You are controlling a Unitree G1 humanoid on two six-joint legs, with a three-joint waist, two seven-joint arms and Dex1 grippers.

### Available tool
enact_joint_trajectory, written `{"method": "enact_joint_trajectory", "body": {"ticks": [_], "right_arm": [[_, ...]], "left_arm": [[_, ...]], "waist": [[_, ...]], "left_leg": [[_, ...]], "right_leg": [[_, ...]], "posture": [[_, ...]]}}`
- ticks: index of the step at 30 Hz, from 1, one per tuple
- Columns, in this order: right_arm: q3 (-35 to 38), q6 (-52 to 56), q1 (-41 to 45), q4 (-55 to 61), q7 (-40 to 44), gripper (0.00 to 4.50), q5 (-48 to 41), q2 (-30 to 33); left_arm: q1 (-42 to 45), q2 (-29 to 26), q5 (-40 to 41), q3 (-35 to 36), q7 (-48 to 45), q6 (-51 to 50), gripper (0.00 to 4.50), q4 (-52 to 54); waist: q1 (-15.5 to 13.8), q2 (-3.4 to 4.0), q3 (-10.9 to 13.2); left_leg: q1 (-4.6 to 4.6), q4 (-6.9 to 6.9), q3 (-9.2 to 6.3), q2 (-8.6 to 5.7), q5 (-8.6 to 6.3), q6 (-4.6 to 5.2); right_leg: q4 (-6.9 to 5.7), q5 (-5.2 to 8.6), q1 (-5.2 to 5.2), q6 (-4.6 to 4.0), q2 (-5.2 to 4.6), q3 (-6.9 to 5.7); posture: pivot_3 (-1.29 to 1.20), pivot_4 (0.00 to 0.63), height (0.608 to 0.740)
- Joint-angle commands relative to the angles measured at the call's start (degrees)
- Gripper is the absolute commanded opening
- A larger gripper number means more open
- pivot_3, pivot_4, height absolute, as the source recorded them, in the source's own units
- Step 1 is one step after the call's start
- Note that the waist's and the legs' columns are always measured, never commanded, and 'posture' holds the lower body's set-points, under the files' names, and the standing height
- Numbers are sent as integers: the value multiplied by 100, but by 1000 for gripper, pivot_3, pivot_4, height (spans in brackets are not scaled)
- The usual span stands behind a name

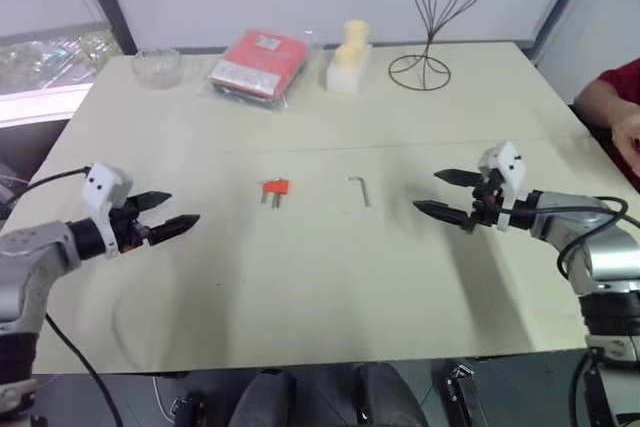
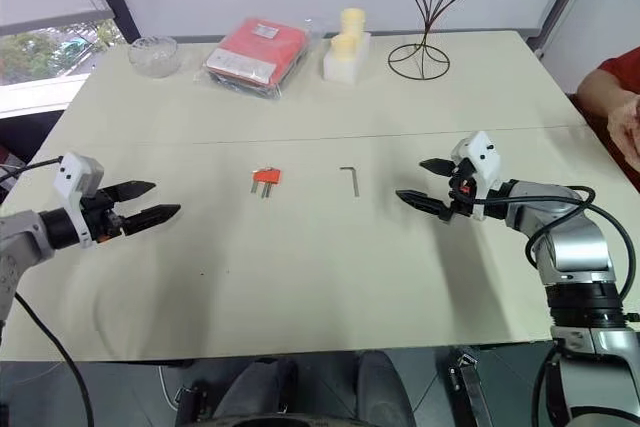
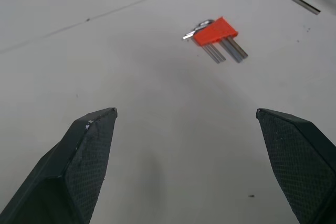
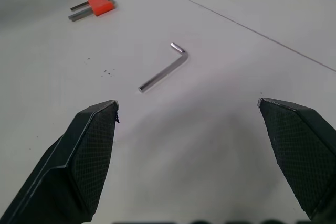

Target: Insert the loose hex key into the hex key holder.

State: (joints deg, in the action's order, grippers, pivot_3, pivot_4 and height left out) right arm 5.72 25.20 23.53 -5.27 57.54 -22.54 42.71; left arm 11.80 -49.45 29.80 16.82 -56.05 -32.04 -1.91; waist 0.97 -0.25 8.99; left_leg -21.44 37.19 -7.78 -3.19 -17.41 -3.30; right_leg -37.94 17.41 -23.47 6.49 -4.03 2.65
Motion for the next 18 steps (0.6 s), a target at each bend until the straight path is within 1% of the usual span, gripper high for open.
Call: {"method": "enact_joint_trajectory", "body": {"ticks": [1,8,18], "right_arm": [[24,-220,64,123,-104,4441,84,-63],[-32,-481,179,-46,-277,4441,281,-220],[-177,-679,398,-290,-230,4441,448,-340]], "left_arm": [[131,-116,-108,-44,-153,201,4441,-92],[128,-31,-137,-98,-190,275,4441,-93],[84,-19,-52,-53,-168,215,4441,35]], "waist": [[0,0,0],[2,0,0],[6,0,0]], "left_leg": [[0,0,0,0,0,0],[-2,-2,3,0,7,-12],[-2,-1,3,0,5,-10]], "right_leg": [[0,0,0,0,0,0],[0,0,-6,0,-3,0],[-2,0,-6,0,-2,0]], "posture": [[0,150,740],[0,150,740],[0,150,740]]}}
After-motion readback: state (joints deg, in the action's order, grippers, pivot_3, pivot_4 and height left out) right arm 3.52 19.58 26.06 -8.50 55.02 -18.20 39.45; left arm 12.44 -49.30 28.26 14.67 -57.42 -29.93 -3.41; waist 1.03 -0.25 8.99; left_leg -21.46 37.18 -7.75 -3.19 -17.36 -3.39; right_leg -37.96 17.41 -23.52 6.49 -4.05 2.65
